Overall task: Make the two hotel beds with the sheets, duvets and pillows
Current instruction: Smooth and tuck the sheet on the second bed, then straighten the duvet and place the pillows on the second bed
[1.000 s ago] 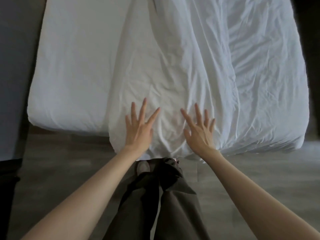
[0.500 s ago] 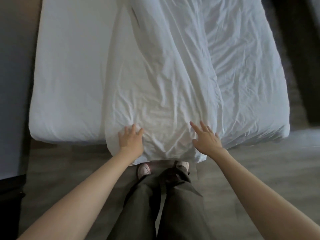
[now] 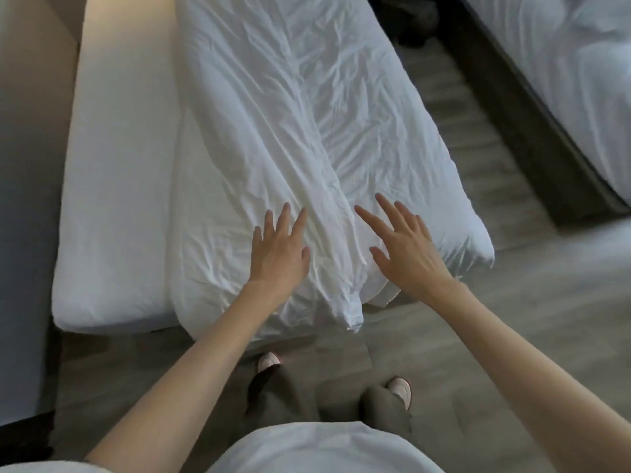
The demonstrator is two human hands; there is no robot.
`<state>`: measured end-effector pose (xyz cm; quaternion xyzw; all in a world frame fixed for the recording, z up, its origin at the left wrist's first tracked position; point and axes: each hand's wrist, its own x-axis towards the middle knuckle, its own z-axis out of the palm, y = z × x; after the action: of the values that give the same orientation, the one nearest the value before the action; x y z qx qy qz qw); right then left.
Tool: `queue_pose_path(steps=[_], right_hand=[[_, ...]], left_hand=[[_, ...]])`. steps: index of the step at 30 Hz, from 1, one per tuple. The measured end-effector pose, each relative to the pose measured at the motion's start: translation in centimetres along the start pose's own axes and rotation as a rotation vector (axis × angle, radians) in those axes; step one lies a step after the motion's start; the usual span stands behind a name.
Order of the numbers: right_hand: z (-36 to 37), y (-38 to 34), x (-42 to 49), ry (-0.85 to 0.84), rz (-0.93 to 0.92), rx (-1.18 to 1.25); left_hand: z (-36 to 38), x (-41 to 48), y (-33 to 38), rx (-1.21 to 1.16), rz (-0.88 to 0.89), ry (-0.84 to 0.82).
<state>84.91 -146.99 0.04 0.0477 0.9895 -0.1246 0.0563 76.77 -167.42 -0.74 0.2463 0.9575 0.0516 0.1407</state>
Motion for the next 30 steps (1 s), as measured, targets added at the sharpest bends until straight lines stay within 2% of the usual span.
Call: queue_pose_path(steps=[9,15,19,24,30], right_hand=[[-9.0,15.6,-9.5,0.140,-0.025,-0.067],[-14.0,24.0,-13.0,0.227,-0.014,-0.090],[-16.2,29.4,-12.6,0.294,0.020,-0.054],[-18.1,37.2,-10.6,0.278,0.048,-0.032],[-22.2,49.6,-5.1,0.238,0.053,-0.026]], left_hand=[[-3.0,-1.2,21.9,-0.010,0.074,0.143],[-5.3,1.2,33.1,0.045,0.148,0.223],[-6.2,4.5,38.5,0.062,0.189,0.278],[-6.1,10.4,45.0,0.062,0.210,0.282],[-7.9,21.8,54.5,0.044,0.222,0.292]])
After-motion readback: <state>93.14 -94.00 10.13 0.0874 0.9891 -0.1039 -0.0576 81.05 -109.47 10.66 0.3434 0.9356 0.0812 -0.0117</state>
